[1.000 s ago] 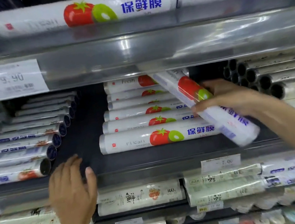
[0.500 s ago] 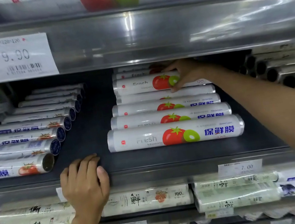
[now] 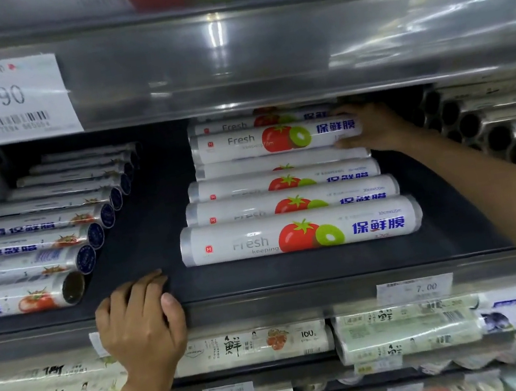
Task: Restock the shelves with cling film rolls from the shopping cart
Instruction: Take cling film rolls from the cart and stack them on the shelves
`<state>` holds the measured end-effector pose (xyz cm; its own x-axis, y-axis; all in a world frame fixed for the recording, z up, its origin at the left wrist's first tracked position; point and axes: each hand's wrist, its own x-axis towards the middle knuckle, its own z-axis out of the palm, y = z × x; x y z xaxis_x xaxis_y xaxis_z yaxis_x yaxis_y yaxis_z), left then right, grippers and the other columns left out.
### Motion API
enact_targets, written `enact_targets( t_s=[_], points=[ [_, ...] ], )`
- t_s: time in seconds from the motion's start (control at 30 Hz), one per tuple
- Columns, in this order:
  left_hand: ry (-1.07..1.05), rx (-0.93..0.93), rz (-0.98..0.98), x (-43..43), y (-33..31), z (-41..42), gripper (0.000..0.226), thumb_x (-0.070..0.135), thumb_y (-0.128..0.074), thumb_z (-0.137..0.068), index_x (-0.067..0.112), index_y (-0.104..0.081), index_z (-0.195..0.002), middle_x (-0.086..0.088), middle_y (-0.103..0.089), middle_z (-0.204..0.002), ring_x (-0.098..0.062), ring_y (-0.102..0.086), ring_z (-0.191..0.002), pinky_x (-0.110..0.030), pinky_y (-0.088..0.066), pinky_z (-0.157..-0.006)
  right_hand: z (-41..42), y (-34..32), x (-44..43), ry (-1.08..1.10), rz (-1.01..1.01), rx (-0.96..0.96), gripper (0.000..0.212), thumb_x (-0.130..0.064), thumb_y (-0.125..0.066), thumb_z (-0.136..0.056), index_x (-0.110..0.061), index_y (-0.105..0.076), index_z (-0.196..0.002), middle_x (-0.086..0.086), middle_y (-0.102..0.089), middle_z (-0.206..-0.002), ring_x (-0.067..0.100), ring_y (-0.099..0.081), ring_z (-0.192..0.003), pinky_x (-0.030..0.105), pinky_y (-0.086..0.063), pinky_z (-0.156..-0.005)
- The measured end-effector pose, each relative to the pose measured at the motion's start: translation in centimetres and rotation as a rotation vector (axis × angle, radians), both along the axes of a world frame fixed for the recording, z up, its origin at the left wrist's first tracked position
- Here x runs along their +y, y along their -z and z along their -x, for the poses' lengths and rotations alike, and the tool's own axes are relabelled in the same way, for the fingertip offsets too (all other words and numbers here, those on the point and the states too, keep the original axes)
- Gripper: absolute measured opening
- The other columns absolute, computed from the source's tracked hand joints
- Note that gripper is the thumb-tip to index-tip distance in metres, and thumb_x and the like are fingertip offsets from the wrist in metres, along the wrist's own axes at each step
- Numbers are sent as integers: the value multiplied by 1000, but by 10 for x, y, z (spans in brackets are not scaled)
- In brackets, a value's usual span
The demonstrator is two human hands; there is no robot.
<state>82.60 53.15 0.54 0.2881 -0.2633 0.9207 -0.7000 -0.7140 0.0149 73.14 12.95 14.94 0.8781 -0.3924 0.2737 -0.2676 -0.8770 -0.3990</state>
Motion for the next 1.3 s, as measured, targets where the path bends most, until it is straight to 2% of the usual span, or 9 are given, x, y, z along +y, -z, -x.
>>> enact_targets(
  t_s=[0.13, 0.37, 0.57, 0.7, 0.83, 1.0, 1.13, 1.2, 1.3],
  points=[
    [-2, -14, -2, 0, 1, -1, 46, 20, -28, -95, 0, -67, -80, -14, -70, -80, -28, -51, -77, -39, -36, -68, -5, 4, -1, -13, 21, -73, 63, -6, -79, -72, -2, -54, -130, 18, -53, -132, 30, -50, -121, 18, -31, -94],
    [3, -15, -12, 0, -2, 1, 44, 19, -28, -95, 0, -65, -79, -16, -68, -77, -28, -48, -77, -40, -34, -67, -6, 9, 0, -14, 33, -114, 64, -6, -78, -73, -2, -52, -131, 17, -49, -135, 29, -45, -125, 15, -26, -98],
    [12, 35, 1, 0, -1, 1, 48, 20, -27, -96, 1, -69, -82, -12, -71, -83, -27, -50, -79, -40, -36, -71, -6, 10, -1, 2, 66, -84, 63, -9, -77, -75, -4, -52, -132, 17, -46, -138, 31, -39, -131, 26, -26, -108],
    [20, 38, -1, 0, -1, 1, 48, 20, -27, -96, 1, -69, -82, -12, -71, -83, -26, -49, -79, -39, -36, -71, -8, 10, 4, 9, 135, -92, 60, -10, -80, -71, -2, -57, -126, 18, -55, -126, 33, -48, -120, 28, -33, -101],
    [20, 27, -5, 0, -1, 1, 46, 19, -28, -95, 1, -68, -82, -12, -71, -83, -27, -51, -78, -39, -36, -70, -9, 11, 3, 7, 119, -94, 59, -10, -80, -71, -2, -58, -126, 17, -56, -125, 33, -49, -118, 33, -36, -102],
    [8, 48, -5, 1, -1, 2, 46, 19, -28, -94, 1, -67, -80, -13, -70, -81, -27, -50, -77, -39, -35, -69, -5, 8, 9, 29, 47, -58, 63, -15, -77, -77, -6, -50, -134, 14, -54, -133, 28, -48, -125, 24, -33, -103],
    [33, 143, -108, 7, -15, 9, 42, 20, -31, -95, 0, -67, -84, -15, -69, -87, -30, -54, -77, -40, -36, -69, 33, 1, 36, 61, -35, -178, 51, -26, -71, -84, -7, -54, -128, 12, -58, -127, 25, -51, -120, 22, -34, -97],
    [106, 264, -116, 10, -32, 21, 37, 18, -35, -94, -2, -66, -89, -16, -68, -94, -31, -58, -80, -40, -37, -73, 67, 0, 61, 83, 5, -184, 41, -20, -68, -86, -5, -59, -123, 13, -62, -121, 26, -54, -115, 16, -31, -92],
    [265, 389, -66, 6, -67, 56, 31, 14, -38, -92, -2, -65, -89, -14, -66, -94, -24, -54, -85, -34, -37, -76, 131, 11, 119, 71, -85, -263, 30, -12, -66, -85, -5, -65, -114, 7, -63, -113, 18, -55, -109, 9, -32, -92]
  ],
)
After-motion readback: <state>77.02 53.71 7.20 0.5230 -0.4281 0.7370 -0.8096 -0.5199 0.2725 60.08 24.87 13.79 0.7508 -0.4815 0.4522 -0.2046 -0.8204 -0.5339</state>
